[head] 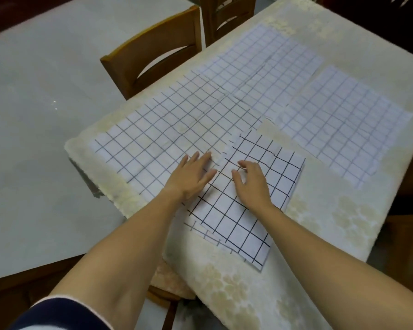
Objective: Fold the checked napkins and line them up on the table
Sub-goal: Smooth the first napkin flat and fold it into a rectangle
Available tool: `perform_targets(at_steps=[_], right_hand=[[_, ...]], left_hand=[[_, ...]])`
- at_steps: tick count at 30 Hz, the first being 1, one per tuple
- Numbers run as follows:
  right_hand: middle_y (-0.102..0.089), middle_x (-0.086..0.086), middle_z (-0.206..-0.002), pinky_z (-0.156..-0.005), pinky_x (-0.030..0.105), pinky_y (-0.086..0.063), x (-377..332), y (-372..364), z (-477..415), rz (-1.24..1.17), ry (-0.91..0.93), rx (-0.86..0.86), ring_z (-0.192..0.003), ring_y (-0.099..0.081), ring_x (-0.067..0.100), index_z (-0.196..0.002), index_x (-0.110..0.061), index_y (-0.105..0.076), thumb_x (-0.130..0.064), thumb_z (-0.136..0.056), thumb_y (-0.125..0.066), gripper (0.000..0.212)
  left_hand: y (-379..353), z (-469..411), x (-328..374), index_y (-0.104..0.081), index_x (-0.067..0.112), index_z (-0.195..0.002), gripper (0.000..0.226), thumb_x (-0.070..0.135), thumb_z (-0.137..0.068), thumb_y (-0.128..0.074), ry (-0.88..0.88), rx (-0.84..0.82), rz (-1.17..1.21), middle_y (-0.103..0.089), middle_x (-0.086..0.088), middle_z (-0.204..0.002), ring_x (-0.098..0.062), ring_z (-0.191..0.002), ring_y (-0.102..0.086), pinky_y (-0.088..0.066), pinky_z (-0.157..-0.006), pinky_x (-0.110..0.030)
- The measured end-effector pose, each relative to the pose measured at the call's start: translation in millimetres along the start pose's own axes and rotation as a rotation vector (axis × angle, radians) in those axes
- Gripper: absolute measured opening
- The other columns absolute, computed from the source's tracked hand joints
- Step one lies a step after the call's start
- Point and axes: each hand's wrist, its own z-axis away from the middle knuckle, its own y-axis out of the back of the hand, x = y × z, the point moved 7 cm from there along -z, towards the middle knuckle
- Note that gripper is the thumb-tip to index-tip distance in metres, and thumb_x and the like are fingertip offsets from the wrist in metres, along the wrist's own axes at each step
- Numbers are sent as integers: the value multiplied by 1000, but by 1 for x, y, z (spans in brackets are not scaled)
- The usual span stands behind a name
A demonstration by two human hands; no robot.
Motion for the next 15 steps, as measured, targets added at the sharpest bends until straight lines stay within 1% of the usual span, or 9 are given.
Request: perform_targets(at_steps=[1,2,3,4,5,7,9,12,15], right_hand=[[-45,5,-149,-112,37,-38,7,-3,2,143,64,-12,-137,-43,23,-146,-15,-44,-47,-101,-51,56],[-32,7,-160,-121,42,-25,15,-9,3,301,98,-50,-148,-28,27,-155,-16,-33,-53,-101,-47,67],[-15,7,-167,-126,45,-12,23,-14,4,436,105,-101,-154,-12,29,-160,-18,-19,-60,-100,-40,76],[-1,6,-169,-126,46,-1,31,-19,4,533,92,-149,-156,1,30,-162,-21,-7,-67,-98,-33,83],[9,5,-169,-126,46,4,36,-23,4,592,83,-185,-155,9,30,-162,-23,2,-72,-96,-27,87],[17,4,-168,-125,48,6,39,-30,5,636,110,-245,-154,16,29,-160,-26,10,-77,-94,-18,89],[20,2,-167,-125,49,5,35,-38,8,666,174,-284,-153,20,28,-160,-28,12,-78,-94,-13,87],[22,-2,-166,-125,49,6,31,-46,11,685,230,-322,-152,25,27,-159,-30,14,-75,-96,-16,83],[22,-5,-166,-125,47,7,32,-48,11,695,247,-324,-152,25,25,-159,-30,14,-74,-96,-17,83]], left_hand=[[-3,1,0,-13,25,-165,82,73,-98,-13,-29,12,-43,-20,3,-171,-15,-159,-3,6,-129,-37],[-7,3,0,-11,27,-165,79,72,-100,-13,-55,23,-118,-14,7,-172,-14,-159,1,7,-129,-38],[-12,5,-2,-7,30,-165,78,73,-100,-11,-71,32,-203,-7,11,-172,-13,-159,6,7,-129,-40],[-15,6,-4,-4,33,-165,78,75,-99,-7,-76,38,-266,-1,15,-171,-11,-158,10,6,-128,-42],[-17,5,-5,-2,35,-165,79,77,-97,-3,-75,36,-296,3,17,-171,-11,-158,12,5,-128,-43],[-18,4,-6,-3,37,-164,82,79,-94,1,-80,28,-291,3,18,-171,-11,-158,12,4,-128,-44],[-17,4,-6,-2,38,-164,82,80,-94,1,-96,44,-307,3,17,-171,-12,-158,11,4,-128,-45],[-18,3,-7,0,40,-164,79,79,-95,0,-93,42,-335,4,16,-171,-13,-158,11,3,-128,-45],[-17,3,-6,3,42,-163,75,76,-96,-4,-94,55,-332,2,15,-172,-14,-159,9,2,-128,-46]])
